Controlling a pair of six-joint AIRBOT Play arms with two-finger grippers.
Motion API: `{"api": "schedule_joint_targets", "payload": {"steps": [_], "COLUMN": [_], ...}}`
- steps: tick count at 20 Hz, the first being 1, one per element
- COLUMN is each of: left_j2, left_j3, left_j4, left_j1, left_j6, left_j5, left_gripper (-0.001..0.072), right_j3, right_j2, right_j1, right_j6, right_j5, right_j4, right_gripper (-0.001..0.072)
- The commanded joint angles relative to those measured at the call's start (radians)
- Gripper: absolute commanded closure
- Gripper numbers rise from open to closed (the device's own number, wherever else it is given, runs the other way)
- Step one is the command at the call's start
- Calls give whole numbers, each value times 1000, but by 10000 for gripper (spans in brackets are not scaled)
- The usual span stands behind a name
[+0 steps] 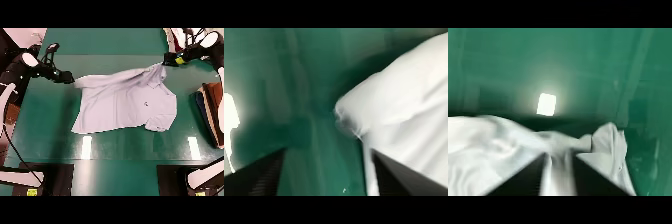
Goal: Fold the shirts.
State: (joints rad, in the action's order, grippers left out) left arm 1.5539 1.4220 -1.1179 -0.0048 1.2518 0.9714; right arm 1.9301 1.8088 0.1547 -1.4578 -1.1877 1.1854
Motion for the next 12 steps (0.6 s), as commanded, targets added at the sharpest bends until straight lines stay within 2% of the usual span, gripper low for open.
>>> {"api": "schedule_joint_targets", "payload": {"steps": [1, 3, 6, 9, 12], "left_j2": [11, 0, -76, -184, -285], "left_j3": [80, 149, 100, -114, -412], "left_j4": [-1, 3, 4, 11, 85], "left_j1": [43, 96, 171, 187, 187], "left_j6": [8, 8, 8, -25, -88], "left_j5": [88, 232, 330, 346, 330], "left_gripper": [100, 103, 103, 103, 104], "right_j3": [93, 108, -9, -197, -379], "right_j2": [22, -8, -115, -248, -364], "right_j1": [-16, -45, -91, -138, -163], "right_j6": [0, 6, 54, 68, 72], "right_j5": [-29, -122, -209, -238, -233], "right_j4": [-8, -8, -12, -15, -16], "right_gripper": [272, 277, 279, 279, 279]}}
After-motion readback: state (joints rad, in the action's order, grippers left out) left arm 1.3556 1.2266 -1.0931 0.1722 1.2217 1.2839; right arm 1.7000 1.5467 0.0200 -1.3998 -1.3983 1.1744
